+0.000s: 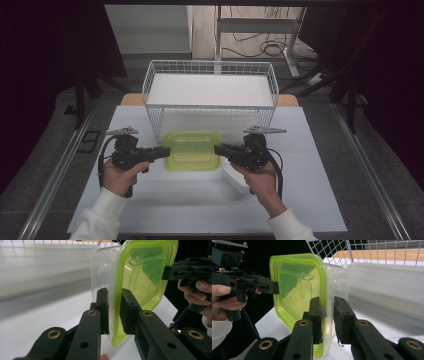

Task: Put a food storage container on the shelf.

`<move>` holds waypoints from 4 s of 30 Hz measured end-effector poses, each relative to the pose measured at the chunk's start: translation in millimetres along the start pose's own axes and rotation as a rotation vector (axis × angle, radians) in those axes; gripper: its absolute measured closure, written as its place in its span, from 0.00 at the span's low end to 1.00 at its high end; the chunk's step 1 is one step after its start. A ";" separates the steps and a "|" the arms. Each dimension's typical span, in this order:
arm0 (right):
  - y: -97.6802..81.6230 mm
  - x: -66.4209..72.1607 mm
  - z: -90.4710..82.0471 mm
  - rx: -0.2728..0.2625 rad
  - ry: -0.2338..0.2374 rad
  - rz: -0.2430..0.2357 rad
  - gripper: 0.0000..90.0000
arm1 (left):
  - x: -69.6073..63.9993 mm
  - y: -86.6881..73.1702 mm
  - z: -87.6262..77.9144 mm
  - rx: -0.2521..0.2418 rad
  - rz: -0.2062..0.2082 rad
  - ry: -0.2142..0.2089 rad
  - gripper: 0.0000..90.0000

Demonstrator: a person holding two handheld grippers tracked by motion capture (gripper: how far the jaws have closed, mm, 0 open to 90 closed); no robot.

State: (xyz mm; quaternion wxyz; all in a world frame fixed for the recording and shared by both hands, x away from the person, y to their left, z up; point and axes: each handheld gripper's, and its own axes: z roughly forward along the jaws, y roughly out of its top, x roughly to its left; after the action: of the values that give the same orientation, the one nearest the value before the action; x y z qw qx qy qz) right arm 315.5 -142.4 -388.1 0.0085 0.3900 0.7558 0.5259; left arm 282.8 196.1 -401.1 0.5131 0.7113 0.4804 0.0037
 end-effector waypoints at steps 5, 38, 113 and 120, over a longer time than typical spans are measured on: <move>9.9 1.4 -3.2 -0.007 -0.006 -0.019 0.85 | 0.0 7.4 0.6 -0.006 -0.007 -0.010 0.88; 65.9 -20.9 -18.9 -0.070 0.001 -0.033 0.85 | -3.9 82.4 13.3 -0.032 0.034 -0.035 0.88; 168.7 -121.3 29.5 0.019 -0.035 0.302 0.84 | 60.9 198.0 85.0 0.040 -0.201 -0.052 0.85; 170.7 -133.4 43.9 0.013 -0.052 0.392 0.81 | 76.1 198.5 93.4 0.034 -0.276 -0.088 0.81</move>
State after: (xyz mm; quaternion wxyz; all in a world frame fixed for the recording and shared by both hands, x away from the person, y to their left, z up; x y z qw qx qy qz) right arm 526.1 -163.3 -323.9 -0.0772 0.5432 0.6681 0.5026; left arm 505.2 178.2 -336.8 0.5172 0.6464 0.5508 -0.1064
